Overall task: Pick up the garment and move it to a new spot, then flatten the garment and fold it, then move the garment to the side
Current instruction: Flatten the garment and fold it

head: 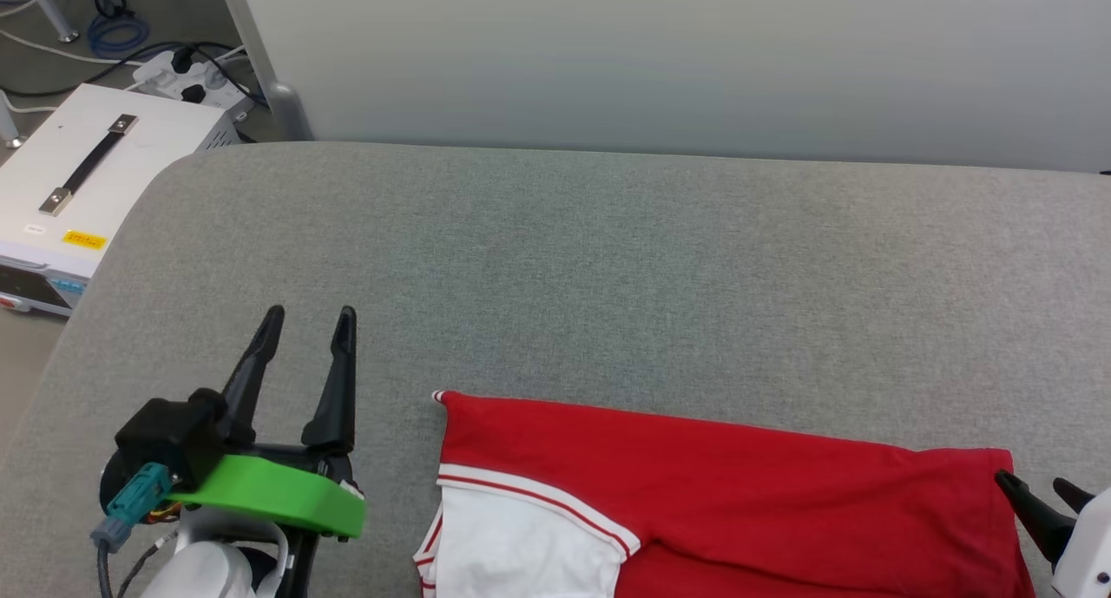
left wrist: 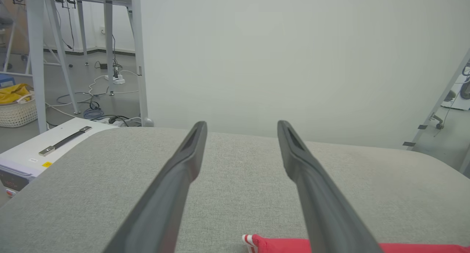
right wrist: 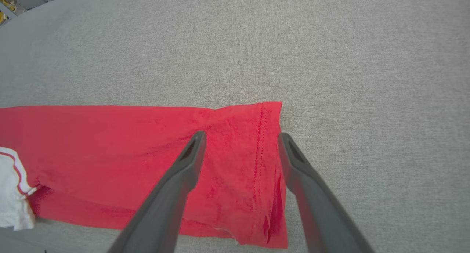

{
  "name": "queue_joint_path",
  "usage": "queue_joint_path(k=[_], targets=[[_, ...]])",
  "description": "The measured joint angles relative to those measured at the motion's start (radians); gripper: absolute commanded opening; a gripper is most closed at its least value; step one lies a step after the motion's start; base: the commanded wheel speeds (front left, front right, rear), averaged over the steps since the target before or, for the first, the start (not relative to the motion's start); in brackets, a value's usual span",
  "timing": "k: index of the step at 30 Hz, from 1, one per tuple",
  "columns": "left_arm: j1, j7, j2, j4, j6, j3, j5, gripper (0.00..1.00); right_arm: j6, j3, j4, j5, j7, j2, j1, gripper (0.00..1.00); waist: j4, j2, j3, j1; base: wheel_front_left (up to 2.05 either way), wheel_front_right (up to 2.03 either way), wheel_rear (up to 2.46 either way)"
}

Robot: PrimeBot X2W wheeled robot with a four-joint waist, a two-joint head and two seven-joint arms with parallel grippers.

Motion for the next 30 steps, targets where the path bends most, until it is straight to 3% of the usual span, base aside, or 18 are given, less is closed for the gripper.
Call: queue_joint_path(k=[4,7,10,16,23,30], targets=[[0.038,-0.001,-0.088,-0.011,-0.055,0.105,0.118,1.00,0.000,-0.050,0.038,-0.031,0.002,0.044,0.008,1.00,0.011,0.0000,0.013,0.0000,0.00,0.00,0.00],[0.073,-0.001,-0.123,0.003,-0.107,0.138,0.226,1.00,0.000,-0.090,0.085,-0.051,0.002,0.062,0.009,1.00,0.022,0.0000,0.021,0.0000,0.00,0.00,0.00],[0.097,-0.001,-0.141,0.040,-0.131,0.145,0.333,1.00,0.000,-0.112,0.138,-0.056,-0.001,0.077,0.009,1.00,0.031,0.0000,0.028,0.0000,0.00,0.00,0.00],[0.117,-0.001,-0.256,0.055,-0.208,0.224,0.347,1.00,0.000,-0.119,0.226,-0.052,-0.002,0.077,0.008,1.00,0.049,0.0000,0.043,0.0000,0.00,0.00,0.00],[0.128,-0.001,-0.319,0.088,-0.291,0.291,0.402,1.00,0.000,-0.133,0.310,0.023,-0.009,0.072,-0.015,1.00,0.063,0.0000,0.061,0.0000,0.00,0.00,0.00],[0.126,-0.001,-0.345,0.105,-0.321,0.314,0.438,1.00,-0.002,-0.087,0.349,0.081,0.014,0.059,-0.034,1.00,0.073,0.0000,0.079,0.0000,0.00,0.00,0.00]])
